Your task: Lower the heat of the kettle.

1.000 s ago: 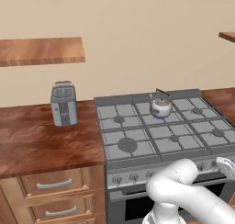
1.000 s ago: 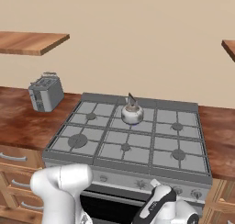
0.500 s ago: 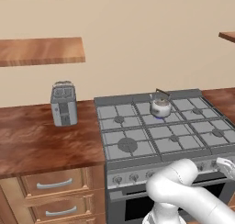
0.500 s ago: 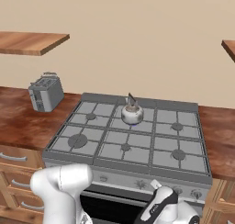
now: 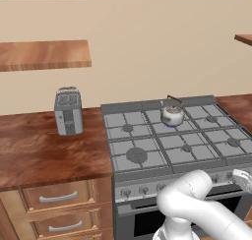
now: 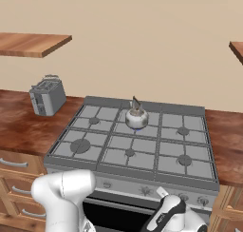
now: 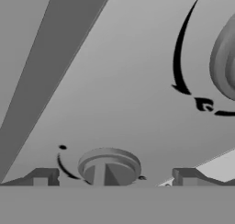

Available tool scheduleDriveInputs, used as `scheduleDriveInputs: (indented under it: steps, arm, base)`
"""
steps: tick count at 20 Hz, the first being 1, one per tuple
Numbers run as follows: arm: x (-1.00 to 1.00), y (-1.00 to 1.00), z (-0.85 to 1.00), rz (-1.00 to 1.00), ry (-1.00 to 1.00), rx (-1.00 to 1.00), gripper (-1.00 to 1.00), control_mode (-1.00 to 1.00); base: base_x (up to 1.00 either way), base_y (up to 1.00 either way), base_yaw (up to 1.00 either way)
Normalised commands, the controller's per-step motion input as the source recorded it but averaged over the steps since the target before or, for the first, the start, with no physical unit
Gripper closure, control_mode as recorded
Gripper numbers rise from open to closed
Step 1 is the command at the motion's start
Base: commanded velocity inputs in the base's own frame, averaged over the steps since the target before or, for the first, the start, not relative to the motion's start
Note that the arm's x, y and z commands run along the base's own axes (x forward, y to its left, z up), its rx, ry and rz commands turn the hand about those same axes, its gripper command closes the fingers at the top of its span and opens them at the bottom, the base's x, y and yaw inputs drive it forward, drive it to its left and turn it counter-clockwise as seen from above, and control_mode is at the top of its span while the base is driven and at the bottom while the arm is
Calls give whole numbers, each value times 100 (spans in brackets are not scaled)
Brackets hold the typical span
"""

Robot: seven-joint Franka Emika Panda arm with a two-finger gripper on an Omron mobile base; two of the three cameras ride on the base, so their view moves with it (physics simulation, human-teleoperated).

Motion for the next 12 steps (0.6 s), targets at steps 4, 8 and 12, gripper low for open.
scheduleDriveInputs:
  steps: [4,8,12]
  arm:
    - [11,-1,-4,0,0,4,-100,-100]
    - [10,0,-3,0,0,3,-100,-100]
    - [9,0,-4,0,0,2,-100,-100]
  base:
    - [0,0,0]
    - [0,0,0]
    - [0,0,0]
